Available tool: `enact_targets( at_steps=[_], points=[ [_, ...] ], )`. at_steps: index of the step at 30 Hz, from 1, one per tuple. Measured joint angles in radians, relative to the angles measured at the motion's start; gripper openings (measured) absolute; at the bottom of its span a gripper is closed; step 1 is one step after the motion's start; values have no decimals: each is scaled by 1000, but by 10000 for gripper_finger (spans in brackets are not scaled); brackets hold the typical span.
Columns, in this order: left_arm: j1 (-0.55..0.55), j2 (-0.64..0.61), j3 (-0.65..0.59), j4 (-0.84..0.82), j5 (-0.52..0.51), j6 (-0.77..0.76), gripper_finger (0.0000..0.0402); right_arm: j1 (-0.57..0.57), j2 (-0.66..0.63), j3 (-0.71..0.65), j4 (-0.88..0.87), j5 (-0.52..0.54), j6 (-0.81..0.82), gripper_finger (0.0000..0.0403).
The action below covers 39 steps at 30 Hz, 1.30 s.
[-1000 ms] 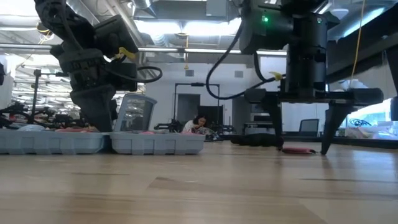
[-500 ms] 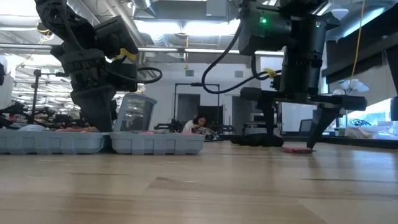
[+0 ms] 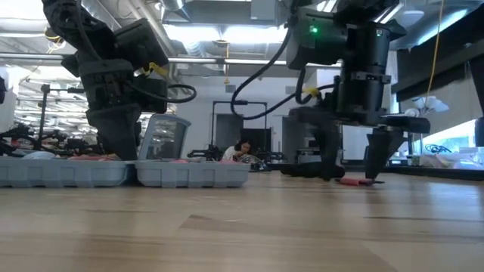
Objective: Prefit tool cases
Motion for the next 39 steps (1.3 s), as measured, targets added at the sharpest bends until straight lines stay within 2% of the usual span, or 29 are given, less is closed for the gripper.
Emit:
enact_targets(
  at_steps=[3,13,20,23,29,34,39],
  points=[
    [-7,0,0,7,0,-5,0,0,0,0,0,-17,-88,280],
    [-16,1,-1,23,-20,-36,0,0,8,0,-7,-29,-193,280],
    [-16,1,-1,24,-23,-44,0,-7,55,5,-6,-92,-290,278],
    [-16,0,-1,24,-23,-47,0,-6,57,5,-1,-78,-293,253],
    [-16,0,-1,69,-63,-118,0,-5,59,6,7,-58,-349,123],
    [-13,0,0,180,-137,-185,0,-5,60,5,2,-55,-391,122],
    [-4,0,0,291,-127,-238,0,-5,53,5,-18,-49,-434,122]
  ],
)
